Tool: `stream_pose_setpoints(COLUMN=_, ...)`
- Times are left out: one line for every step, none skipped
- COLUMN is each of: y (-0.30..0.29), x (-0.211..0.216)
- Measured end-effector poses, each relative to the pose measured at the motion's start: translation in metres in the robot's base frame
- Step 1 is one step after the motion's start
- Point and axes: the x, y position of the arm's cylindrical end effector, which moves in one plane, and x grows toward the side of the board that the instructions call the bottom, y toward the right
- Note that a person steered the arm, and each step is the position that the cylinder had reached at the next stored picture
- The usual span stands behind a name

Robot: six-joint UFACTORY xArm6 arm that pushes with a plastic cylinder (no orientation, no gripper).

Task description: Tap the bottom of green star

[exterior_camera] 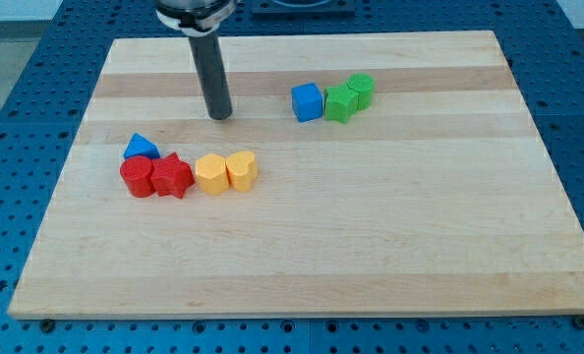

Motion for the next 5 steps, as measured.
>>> stream_pose_setpoints(y=0.021, x=0.017)
stream_pose_setpoints(y=0.047, x=0.036)
stream_pose_setpoints(y=0.070, x=0.036)
stream_pose_setpoints(y=0.099, x=0.035)
stream_pose_setpoints(y=0.124, x=0.034)
